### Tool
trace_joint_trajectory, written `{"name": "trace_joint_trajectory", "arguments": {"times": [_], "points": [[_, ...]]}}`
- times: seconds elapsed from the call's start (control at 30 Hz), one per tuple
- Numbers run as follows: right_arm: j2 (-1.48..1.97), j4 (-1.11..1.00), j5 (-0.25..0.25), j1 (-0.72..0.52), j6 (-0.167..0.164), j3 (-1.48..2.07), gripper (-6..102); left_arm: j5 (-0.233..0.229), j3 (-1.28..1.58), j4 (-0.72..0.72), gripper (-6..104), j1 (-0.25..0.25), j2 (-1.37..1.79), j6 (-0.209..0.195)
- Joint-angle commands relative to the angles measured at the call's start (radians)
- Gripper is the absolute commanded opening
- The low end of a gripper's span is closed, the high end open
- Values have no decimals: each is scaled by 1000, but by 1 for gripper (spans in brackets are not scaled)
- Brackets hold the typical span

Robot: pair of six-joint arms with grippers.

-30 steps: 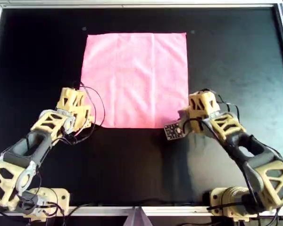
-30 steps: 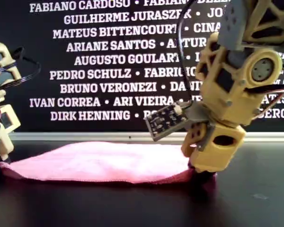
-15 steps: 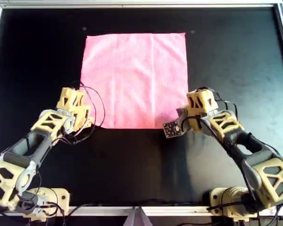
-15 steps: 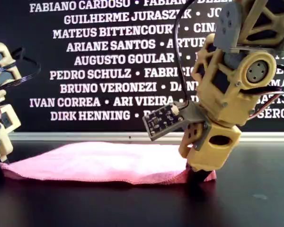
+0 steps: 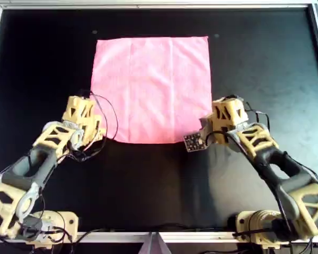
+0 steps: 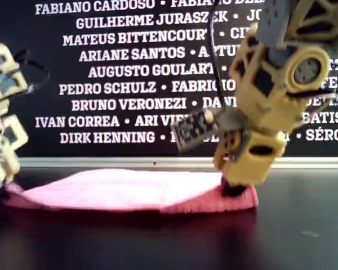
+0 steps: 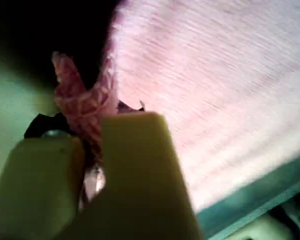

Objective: Fold a cloth

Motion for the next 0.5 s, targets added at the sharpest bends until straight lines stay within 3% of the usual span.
{"name": "trace_joint_trajectory", "arguments": {"times": [0.0,0.23,0.47], "points": [[97,-35,-2,-26,5,-120,-2,-9,-123,-15,-1,-12,89,8],[18,-35,-2,-98,5,-353,-2,-11,-290,-18,-1,-9,28,8],[-216,-35,-3,-101,3,-672,-2,-11,-574,-18,-1,40,-206,9]]}}
